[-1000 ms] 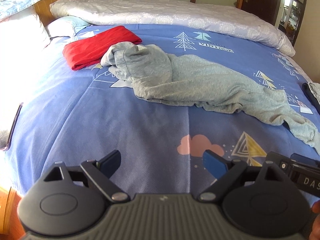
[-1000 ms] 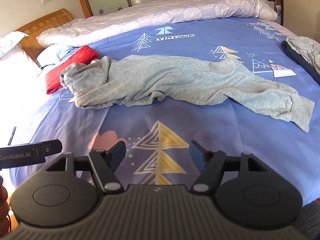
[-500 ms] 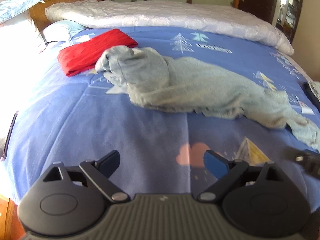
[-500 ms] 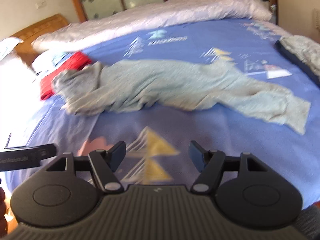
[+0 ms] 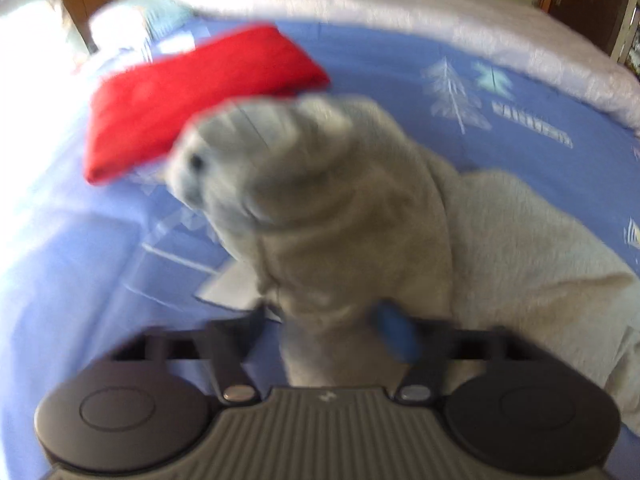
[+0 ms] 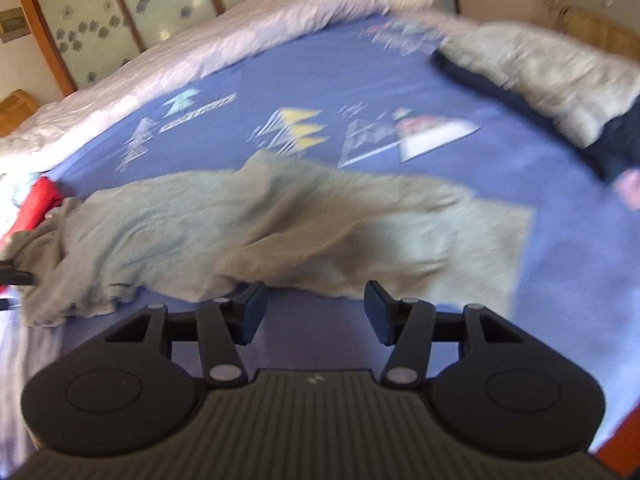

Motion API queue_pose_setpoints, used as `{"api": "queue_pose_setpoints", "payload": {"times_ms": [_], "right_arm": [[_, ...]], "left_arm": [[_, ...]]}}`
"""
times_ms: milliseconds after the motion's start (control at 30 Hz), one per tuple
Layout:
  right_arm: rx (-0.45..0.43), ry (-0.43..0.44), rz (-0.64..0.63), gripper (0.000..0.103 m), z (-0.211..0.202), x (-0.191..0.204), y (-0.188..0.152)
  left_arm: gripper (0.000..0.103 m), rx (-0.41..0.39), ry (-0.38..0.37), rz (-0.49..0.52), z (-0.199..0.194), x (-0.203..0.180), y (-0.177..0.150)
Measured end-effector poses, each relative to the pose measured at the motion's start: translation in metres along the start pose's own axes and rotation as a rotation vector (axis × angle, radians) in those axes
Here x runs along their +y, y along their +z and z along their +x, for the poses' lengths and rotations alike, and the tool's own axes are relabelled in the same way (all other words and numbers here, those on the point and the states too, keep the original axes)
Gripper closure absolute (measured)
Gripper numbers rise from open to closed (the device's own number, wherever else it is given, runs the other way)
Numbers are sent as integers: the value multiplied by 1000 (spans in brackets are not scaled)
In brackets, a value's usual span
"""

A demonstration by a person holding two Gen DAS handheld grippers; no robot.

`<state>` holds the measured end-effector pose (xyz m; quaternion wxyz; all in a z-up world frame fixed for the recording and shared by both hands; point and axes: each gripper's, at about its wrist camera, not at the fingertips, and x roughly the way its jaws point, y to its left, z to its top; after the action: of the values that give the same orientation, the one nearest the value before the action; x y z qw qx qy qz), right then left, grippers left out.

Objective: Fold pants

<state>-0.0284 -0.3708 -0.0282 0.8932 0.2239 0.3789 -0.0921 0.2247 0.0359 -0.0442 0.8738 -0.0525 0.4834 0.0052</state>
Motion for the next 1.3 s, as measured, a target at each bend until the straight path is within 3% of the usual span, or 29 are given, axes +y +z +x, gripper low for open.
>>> {"api": "queue_pose_setpoints", "payload": {"times_ms": [67, 100, 133, 167, 267, 333, 400, 500, 567, 600, 733, 800, 833, 867, 900, 933, 1033, 1067, 1100, 1133, 1167, 1200, 1300], "right_arm": [[54, 70, 70, 47, 19, 6, 4], [63, 78, 88, 52, 29, 8, 7], [68, 76, 93, 79, 37, 14, 9], [65, 76, 101, 96, 41, 17, 12], [-2, 108, 146, 98, 35, 13, 23], [-88, 71, 137, 98, 20, 7, 33], [-151, 39, 154, 98, 3, -6, 39], [-212, -23, 182, 98, -17, -25, 38], [-216, -53, 183, 98, -24, -33, 35], [-207, -54, 182, 98, -24, -35, 33], [-180, -41, 135, 94, -23, -26, 25], [-183, -32, 119, 91, -25, -20, 23], [-182, -27, 117, 85, -25, -18, 24], [-180, -23, 116, 79, -25, -17, 25], [-175, -19, 114, 63, -24, -16, 25], [-170, -18, 113, 53, -25, -15, 25], [-167, -37, 88, 51, -20, -12, 29], [-166, -55, 74, 50, -15, -12, 32], [-163, -76, 63, 44, -9, -12, 36], [-153, -99, 57, 39, 0, -14, 41], [-134, -119, 56, 38, 11, -17, 46], [-105, -136, 52, 39, 24, -18, 51], [32, -177, -30, 89, 68, -17, 56]], "left_arm": [[93, -25, 0, -1, -6, -5, -8], [94, -50, -31, 17, -19, -7, -19], [94, -76, -66, 26, -35, -8, -26], [94, -114, -109, 34, -56, -7, -35], [94, -199, -309, 33, -128, 8, -70], [94, -220, -459, 41, -168, 21, -102], [89, -209, -546, 106, -194, 27, -137], [69, -92, -473, 205, -192, 29, -179], [63, -53, -373, 204, -187, 37, -193], [63, -44, -358, 176, -186, 45, -193], [52, -133, -359, -29, -197, 84, -156], [39, -202, -321, -52, -194, 92, -126], [32, -221, -296, -41, -186, 90, -110], [17, -225, -267, -32, -175, 89, -95], [14, -216, -248, -28, -161, 86, -82], [14, -199, -228, -24, -146, 83, -70], [19, -133, -160, 15, -98, 71, -44], [39, -108, -138, 33, -83, 67, -38], [71, -49, -120, 50, -60, 62, -31], [75, 10, -129, 40, -46, 61, -27], [86, 41, -151, -2, -36, 61, -24], [89, 46, -171, -31, -38, 63, -21], [92, -31, -279, -123, -79, 81, 4]]}}
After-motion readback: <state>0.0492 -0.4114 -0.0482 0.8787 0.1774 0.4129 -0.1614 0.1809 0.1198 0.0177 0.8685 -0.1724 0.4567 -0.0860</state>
